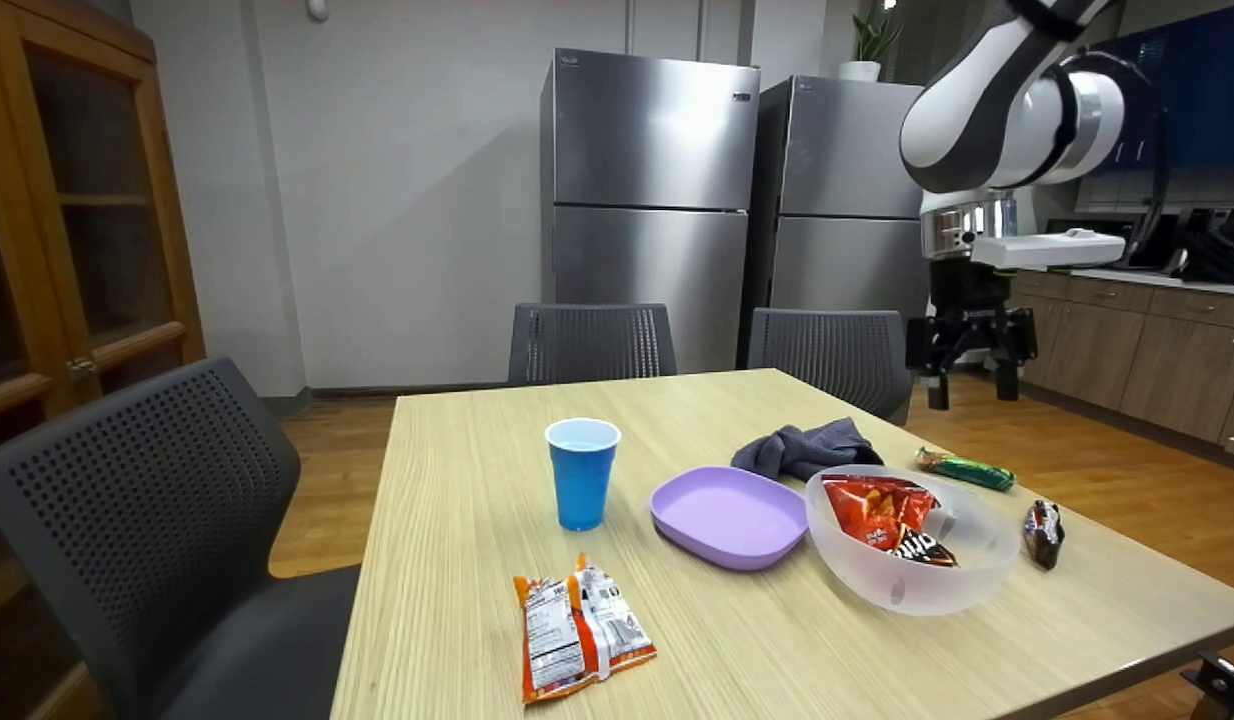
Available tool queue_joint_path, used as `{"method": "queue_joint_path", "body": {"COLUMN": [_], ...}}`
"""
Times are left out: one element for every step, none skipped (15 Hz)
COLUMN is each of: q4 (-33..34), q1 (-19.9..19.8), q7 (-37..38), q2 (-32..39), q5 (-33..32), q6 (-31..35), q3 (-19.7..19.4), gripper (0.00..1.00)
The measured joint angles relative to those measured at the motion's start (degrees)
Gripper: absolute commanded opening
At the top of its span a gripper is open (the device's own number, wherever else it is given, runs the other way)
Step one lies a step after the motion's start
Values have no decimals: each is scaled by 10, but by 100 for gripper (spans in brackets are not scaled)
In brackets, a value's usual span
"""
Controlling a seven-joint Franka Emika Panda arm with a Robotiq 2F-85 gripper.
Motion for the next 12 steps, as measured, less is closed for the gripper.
{"method": "queue_joint_path", "body": {"q4": [7, 14, 22, 32, 41, 51, 60, 70, 80, 89, 98, 105], "q1": [-4, -8, -11, -14, -16, -19, -21, -22, -22, -23, -23, -23], "q7": [11, 24, 37, 51, 63, 76, 89, 104, 117, 129, 140, 149], "q2": [12, 25, 38, 53, 66, 79, 92, 105, 118, 129, 140, 151], "q5": [3, 8, 15, 23, 31, 40, 47, 53, 58, 61, 64, 65], "q6": [4, 6, 7, 8, 8, 8, 8, 8, 8, 9, 10, 12], "q3": [-4, -7, -10, -13, -16, -17, -18, -19, -21, -23, -25, -26], "gripper": [100, 100, 100, 100, 100, 100, 100, 100, 100, 100, 100, 100]}}
